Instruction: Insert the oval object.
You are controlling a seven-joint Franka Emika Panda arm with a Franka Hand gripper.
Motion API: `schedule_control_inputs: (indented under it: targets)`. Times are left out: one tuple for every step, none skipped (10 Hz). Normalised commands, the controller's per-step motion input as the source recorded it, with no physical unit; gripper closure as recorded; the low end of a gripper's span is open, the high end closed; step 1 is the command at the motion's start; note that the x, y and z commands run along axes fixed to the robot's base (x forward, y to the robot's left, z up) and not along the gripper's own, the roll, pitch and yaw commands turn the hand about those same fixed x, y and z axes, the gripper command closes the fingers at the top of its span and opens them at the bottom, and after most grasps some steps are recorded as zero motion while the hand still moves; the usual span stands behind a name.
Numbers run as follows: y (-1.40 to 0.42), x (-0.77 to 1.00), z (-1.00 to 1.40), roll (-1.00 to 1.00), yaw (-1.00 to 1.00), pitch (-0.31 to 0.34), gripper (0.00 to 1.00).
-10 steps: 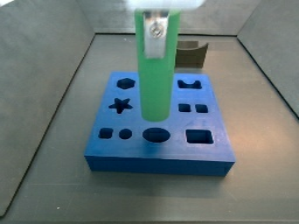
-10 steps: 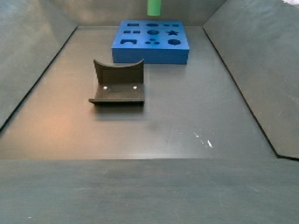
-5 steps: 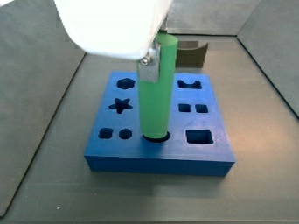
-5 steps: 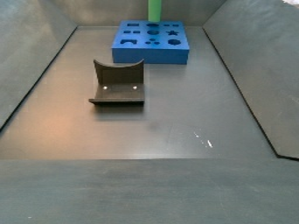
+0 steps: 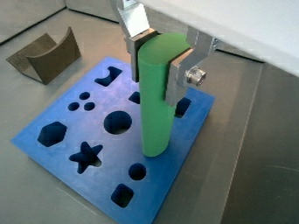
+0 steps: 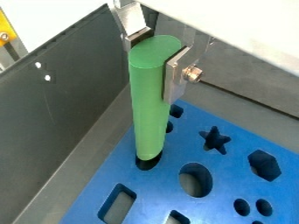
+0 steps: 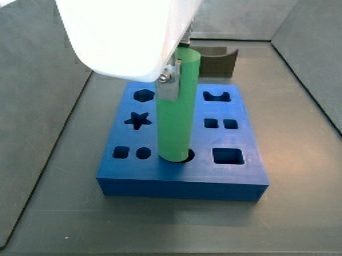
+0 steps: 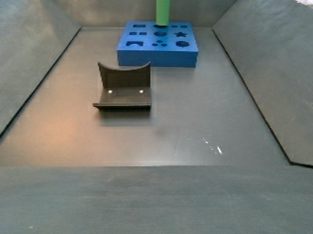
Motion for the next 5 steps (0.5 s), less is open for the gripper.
schedule_control_inputs:
  targets:
    - [0.0,0.2,-0.15,0.01,-0.05,0.06,1.0]
    - [0.0,0.27,-0.16,0.01,0.0,0.071,1.0]
    - [0.0,0.29,-0.17,0.0,0.0,0.076,1.0]
    - [0.0,0.23,-0.19,0.0,0.0,0.049,1.0]
    - [0.0,0.15,-0.22,0.0,0.0,0.024,1.0]
